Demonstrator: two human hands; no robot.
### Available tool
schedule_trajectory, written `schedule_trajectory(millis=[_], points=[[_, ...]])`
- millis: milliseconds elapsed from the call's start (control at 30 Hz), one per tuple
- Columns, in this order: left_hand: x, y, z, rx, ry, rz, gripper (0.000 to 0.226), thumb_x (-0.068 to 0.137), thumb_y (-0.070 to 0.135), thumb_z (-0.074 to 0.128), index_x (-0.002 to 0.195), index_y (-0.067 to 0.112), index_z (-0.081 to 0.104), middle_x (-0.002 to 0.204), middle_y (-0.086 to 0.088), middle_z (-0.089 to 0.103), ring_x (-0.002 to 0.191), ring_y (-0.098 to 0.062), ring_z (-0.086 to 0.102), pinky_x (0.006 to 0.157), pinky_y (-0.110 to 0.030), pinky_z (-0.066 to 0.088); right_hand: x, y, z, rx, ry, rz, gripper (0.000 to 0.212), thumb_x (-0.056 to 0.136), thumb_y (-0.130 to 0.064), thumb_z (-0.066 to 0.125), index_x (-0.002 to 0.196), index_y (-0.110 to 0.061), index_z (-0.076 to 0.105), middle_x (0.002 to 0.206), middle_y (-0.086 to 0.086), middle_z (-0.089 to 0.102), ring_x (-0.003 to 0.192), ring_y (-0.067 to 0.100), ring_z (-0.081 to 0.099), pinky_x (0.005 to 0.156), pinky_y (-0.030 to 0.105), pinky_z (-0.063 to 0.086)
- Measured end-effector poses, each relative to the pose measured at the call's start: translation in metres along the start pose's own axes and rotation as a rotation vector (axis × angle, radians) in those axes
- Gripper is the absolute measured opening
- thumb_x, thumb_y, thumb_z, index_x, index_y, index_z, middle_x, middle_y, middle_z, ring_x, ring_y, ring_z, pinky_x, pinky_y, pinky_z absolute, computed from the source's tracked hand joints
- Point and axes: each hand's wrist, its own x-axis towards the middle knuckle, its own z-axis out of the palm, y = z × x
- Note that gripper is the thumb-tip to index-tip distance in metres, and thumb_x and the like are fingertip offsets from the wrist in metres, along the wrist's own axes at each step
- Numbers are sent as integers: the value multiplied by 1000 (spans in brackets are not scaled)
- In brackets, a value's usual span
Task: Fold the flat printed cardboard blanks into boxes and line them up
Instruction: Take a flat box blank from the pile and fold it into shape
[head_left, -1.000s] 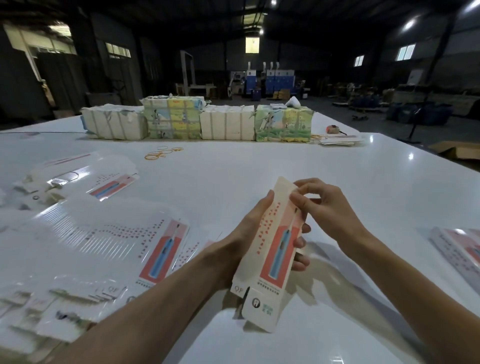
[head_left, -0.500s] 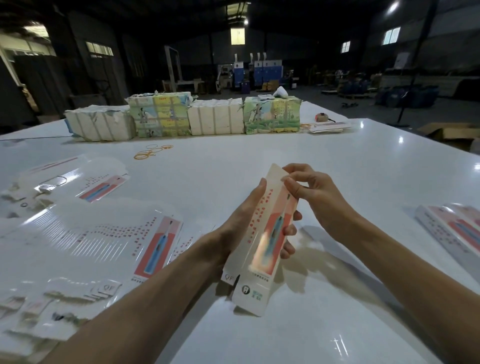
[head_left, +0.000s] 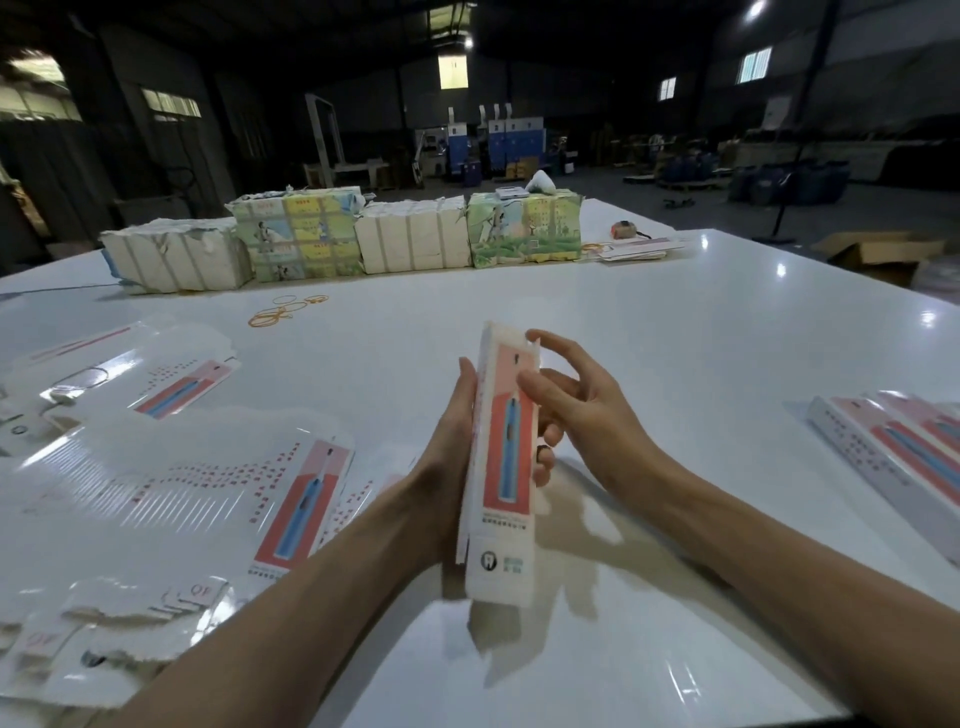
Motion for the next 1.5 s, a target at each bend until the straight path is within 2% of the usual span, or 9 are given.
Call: schedule_trajectory(millis=[233, 367, 467, 567, 767, 900, 1067, 1200, 1500], points=[[10, -6, -1, 371, 366, 342, 40, 105, 57, 49, 142, 61, 33, 116, -9, 75, 93, -39, 78, 77, -54, 65, 1, -6, -7, -87, 95, -43, 49, 94, -48, 72, 137, -43, 49, 98, 1, 80, 102, 17, 76, 75, 11, 57], [9, 1, 13, 365, 239, 294, 64, 93, 70, 55, 151, 58, 33, 137, -5, 65, 100, -38, 77, 75, -51, 64, 2, -12, -9, -138, 108, -77, 53, 89, -50, 74, 138, -42, 54, 97, 0, 80, 103, 16, 76, 88, 27, 57], [8, -3, 19, 473, 209, 310, 88, 84, 51, 77, 148, 70, 19, 138, 14, 55, 105, -27, 77, 73, -39, 65, 3, -13, -10, -172, 128, -82, 59, 86, -51, 74, 141, -42, 54, 98, -5, 80, 103, 15, 76, 97, 42, 58], [6, -7, 17, 526, 182, 350, 109, 78, 30, 87, 152, 66, 15, 142, 10, 53, 104, -29, 77, 77, -40, 65, 3, -11, -12, -162, 106, -69, 62, 87, -49, 73, 146, -43, 52, 100, -7, 78, 106, 15, 75, 95, 42, 62], [-4, -1, 22, 538, 289, 332, 97, 73, 32, 83, 147, 54, 23, 130, 3, 60, 102, -19, 76, 76, -37, 66, -1, -10, -3, -168, -30, -62, 49, 99, -34, 69, 144, -44, 52, 102, -8, 69, 102, 16, 75, 72, 26, 63], [-6, 0, 18, 620, 288, 303, 80, 84, 14, 79, 140, 39, 29, 121, -8, 64, 91, -29, 79, 75, -42, 67, 1, -12, -5, -212, -61, -42, 31, 101, -27, 69, 131, -27, 61, 101, 5, 69, 99, 23, 75, 83, 44, 65], [-6, -2, 16, 581, 290, 199, 74, 90, 7, 76, 138, 39, 31, 116, -12, 66, 86, -30, 79, 68, -36, 65, 2, -9, -9, -271, -84, 3, 20, 102, -36, 66, 121, -29, 64, 102, 5, 72, 105, 19, 73, 98, 43, 60], [-6, -1, 17, 495, 271, 194, 76, 87, 7, 77, 137, 41, 32, 120, -13, 65, 89, -32, 79, 69, -36, 64, 5, -4, -14, -183, 3, 14, 34, 107, -49, 52, 139, -38, 53, 107, 0, 77, 105, 20, 74, 93, 32, 61], [-6, -4, 19, 556, 142, 153, 83, 82, 12, 82, 143, 40, 32, 123, -3, 66, 101, -26, 77, 77, -37, 65, 8, -3, -26, -191, 93, -41, 21, 109, -18, 55, 122, -19, 72, 104, -4, 80, 102, 19, 77, 81, 30, 64]])
